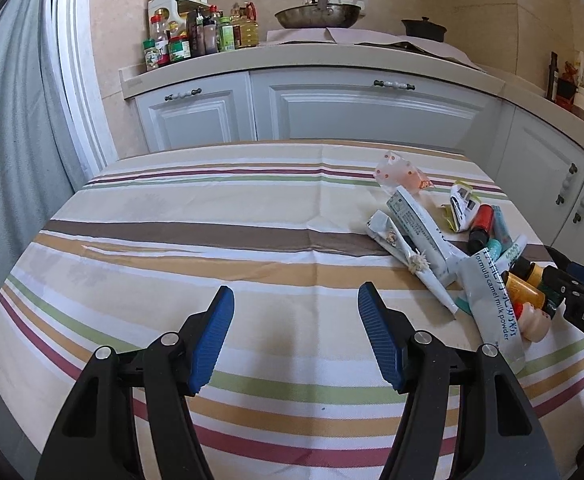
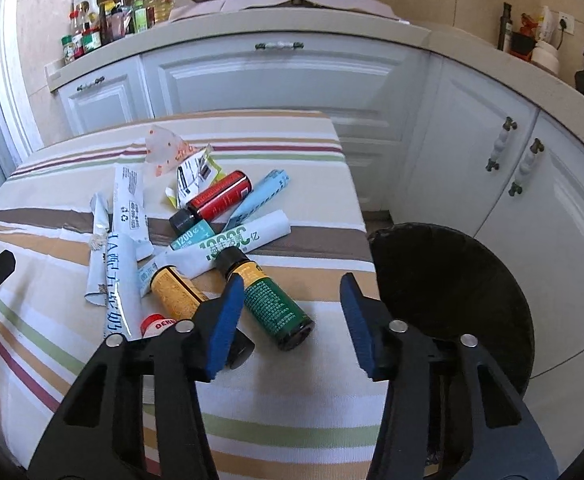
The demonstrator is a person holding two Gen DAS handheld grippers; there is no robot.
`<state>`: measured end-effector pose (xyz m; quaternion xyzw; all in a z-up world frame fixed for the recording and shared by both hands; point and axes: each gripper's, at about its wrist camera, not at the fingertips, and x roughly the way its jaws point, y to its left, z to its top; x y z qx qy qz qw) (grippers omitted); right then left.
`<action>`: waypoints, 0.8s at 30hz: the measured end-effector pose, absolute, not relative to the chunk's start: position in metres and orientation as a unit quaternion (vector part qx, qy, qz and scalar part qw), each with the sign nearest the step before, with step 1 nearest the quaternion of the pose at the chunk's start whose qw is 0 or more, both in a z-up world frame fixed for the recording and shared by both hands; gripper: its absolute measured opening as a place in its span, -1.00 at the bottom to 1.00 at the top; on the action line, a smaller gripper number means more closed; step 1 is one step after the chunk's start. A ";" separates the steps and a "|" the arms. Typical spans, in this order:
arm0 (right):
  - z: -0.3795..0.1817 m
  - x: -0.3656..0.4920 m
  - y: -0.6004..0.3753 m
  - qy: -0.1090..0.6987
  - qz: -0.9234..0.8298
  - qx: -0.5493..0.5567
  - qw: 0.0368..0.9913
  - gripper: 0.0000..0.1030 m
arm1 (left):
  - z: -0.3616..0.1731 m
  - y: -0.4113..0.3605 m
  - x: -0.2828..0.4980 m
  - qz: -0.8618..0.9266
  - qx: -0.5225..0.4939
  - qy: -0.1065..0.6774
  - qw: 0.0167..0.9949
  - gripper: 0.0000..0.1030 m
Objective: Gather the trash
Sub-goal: 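Grasp the green spray can with the right gripper, then carry the green can over the bin with the right gripper while the left gripper grasps the milk powder packet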
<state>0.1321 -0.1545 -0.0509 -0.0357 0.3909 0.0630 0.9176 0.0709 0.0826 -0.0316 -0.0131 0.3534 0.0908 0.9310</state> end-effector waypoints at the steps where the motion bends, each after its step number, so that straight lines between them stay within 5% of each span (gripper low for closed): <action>1: -0.052 0.133 -0.155 0.394 0.065 -0.035 0.916 -0.17 | -0.032 0.082 0.072 0.090 -0.013 0.354 0.931 0.23; 7: -0.060 0.135 -0.158 0.418 0.083 -0.030 0.904 -0.33 | -0.035 0.076 0.074 0.084 -0.008 0.359 0.930 0.23; 16: -0.060 0.143 -0.152 0.418 0.094 -0.045 0.902 -0.29 | -0.036 0.070 0.076 0.078 -0.003 0.362 0.929 0.23; 20: -0.062 0.144 -0.150 0.421 0.100 -0.051 0.900 -0.54 | -0.036 0.069 0.076 0.078 -0.005 0.362 0.929 0.23; 24: -0.059 0.136 -0.154 0.413 0.098 -0.045 0.904 -0.55 | -0.036 0.064 0.075 0.073 -0.003 0.362 0.929 0.23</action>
